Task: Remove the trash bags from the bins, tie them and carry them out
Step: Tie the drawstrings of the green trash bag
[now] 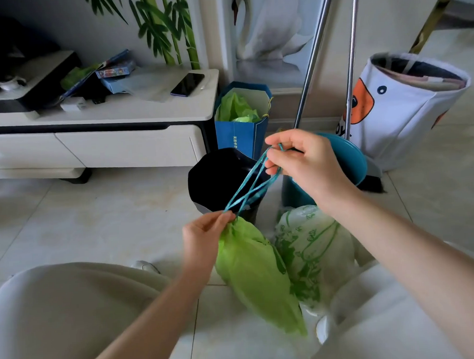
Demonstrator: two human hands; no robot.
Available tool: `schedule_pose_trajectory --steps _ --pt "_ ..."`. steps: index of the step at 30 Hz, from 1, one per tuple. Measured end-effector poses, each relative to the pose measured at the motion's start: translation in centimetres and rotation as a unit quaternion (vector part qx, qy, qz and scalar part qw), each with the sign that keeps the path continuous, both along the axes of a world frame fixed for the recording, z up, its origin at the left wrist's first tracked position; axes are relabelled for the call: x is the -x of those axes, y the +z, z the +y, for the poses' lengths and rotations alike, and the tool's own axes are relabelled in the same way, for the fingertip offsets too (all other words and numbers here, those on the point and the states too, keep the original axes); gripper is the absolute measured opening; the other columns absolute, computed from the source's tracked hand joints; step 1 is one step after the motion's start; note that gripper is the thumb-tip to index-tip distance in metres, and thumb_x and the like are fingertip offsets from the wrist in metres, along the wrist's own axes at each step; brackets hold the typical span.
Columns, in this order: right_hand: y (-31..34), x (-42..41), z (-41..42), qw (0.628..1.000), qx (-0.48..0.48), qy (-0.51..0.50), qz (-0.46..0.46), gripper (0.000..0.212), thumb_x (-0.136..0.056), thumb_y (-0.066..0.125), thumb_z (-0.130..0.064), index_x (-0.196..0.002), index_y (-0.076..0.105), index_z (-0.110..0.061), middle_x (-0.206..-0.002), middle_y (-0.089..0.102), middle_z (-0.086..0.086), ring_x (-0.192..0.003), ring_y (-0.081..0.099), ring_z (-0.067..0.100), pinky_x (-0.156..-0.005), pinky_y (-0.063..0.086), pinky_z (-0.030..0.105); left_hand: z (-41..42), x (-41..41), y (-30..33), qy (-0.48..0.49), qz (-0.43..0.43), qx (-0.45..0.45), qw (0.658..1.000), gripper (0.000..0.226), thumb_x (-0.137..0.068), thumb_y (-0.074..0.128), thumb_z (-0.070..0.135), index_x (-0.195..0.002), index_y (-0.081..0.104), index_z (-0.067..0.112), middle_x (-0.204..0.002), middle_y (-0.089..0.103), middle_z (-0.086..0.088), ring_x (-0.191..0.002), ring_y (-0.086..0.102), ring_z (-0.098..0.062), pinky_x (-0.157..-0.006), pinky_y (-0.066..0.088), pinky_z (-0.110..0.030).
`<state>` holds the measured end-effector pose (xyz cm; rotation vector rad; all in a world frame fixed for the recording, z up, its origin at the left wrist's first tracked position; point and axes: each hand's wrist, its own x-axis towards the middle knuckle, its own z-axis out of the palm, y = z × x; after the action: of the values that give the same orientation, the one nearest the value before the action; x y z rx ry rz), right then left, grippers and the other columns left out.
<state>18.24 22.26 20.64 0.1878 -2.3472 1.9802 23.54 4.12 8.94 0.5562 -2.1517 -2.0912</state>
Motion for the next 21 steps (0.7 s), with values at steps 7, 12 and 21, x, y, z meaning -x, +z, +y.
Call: schedule_pose_trajectory --steps 7,12,21 --pt "-0.8 1.1 1.1 0.994 -0.073 -0.055 0.065 0.019 -0.085 0.058 0.003 -0.098 0.064 -0.009 -0.078 0.067 0.008 -0.067 0.069 0.012 -0.067 0.056 0.024 -3.7 2.8 2.6 -0.149 -0.058 0.147 0.976 0.017 -0.081 0.072 0.024 -0.067 0.076 0.014 -0.064 0.071 -0.003 -0.062 0.056 -0.014 -0.069 0.053 -0.032" --pt "-0.4 -0.1 0.0 0.994 -0.042 0.020 0.097 0.024 -0.085 0.062 0.003 -0.104 0.060 -0.012 -0.084 0.067 0.010 -0.073 0.070 0.016 -0.069 0.056 0.022 -4.1 3.4 3.5 -0.369 -0.067 0.330 0.866 0.023 -0.085 0.065 0.020 -0.064 0.073 0.017 -0.060 0.066 0.002 -0.056 0.049 -0.011 -0.058 0.041 -0.027" --pt "-0.7 0.4 -0.9 0.995 -0.033 0.035 0.093 0.016 -0.085 0.065 -0.003 -0.100 0.063 -0.007 -0.087 0.070 0.010 -0.075 0.071 0.015 -0.073 0.059 0.027 -2.1 2.3 2.4 -0.459 -0.039 0.332 0.823 0.025 -0.085 0.066 0.030 -0.062 0.065 0.021 -0.057 0.060 0.008 -0.052 0.048 -0.002 -0.055 0.038 -0.014"
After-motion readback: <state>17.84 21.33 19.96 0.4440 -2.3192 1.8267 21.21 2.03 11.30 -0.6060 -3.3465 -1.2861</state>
